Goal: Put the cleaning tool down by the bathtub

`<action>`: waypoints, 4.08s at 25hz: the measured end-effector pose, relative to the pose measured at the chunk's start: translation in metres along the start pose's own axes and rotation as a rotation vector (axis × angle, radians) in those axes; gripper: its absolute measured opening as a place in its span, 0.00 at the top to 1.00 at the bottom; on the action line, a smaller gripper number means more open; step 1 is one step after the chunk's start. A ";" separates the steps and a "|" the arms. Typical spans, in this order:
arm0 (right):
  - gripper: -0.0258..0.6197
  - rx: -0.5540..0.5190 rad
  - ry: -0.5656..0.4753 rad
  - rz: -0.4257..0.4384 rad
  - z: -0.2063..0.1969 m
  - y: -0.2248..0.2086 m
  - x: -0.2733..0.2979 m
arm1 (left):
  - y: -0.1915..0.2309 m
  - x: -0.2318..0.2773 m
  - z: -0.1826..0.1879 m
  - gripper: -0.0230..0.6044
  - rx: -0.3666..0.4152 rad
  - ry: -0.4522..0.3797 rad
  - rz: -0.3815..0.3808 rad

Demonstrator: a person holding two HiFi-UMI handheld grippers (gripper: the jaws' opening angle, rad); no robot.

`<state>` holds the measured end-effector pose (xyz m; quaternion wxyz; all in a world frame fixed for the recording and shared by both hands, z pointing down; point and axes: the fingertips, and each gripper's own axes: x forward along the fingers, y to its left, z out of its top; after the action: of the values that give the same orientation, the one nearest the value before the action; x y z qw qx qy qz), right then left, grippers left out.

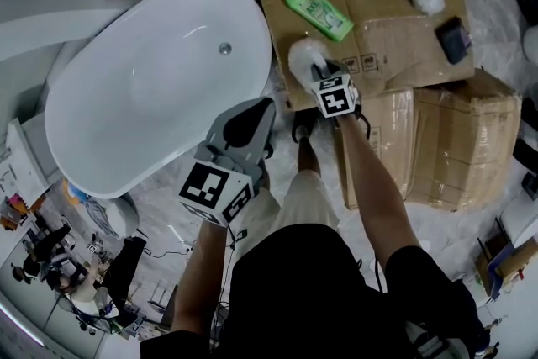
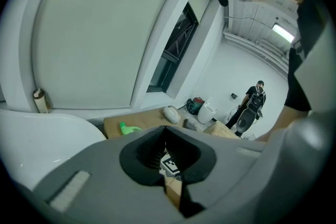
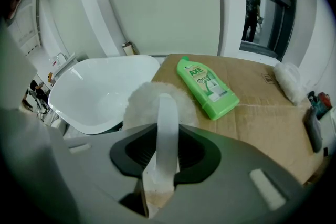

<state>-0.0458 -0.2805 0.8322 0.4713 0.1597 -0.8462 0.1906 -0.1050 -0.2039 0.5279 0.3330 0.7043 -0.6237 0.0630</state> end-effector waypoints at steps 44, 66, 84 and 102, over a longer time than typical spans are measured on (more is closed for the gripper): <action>0.81 -0.027 -0.120 -0.023 0.041 0.025 -0.073 | -0.011 -0.061 0.007 0.97 0.046 -0.052 0.043; 0.81 0.057 -0.300 -0.186 0.029 0.132 -0.196 | -0.011 -0.158 -0.011 0.97 0.139 -0.086 -0.154; 0.81 0.087 -0.534 -0.294 0.024 0.252 -0.331 | -0.039 -0.241 -0.027 0.96 0.223 -0.123 -0.306; 0.89 0.121 -0.723 -0.383 0.009 0.318 -0.460 | -0.097 -0.278 -0.028 0.97 0.316 -0.152 -0.425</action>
<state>0.0366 0.0355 0.3780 0.1606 0.3983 -0.8995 0.0805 -0.0663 0.0442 0.3713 0.1768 0.8654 -0.4676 0.0351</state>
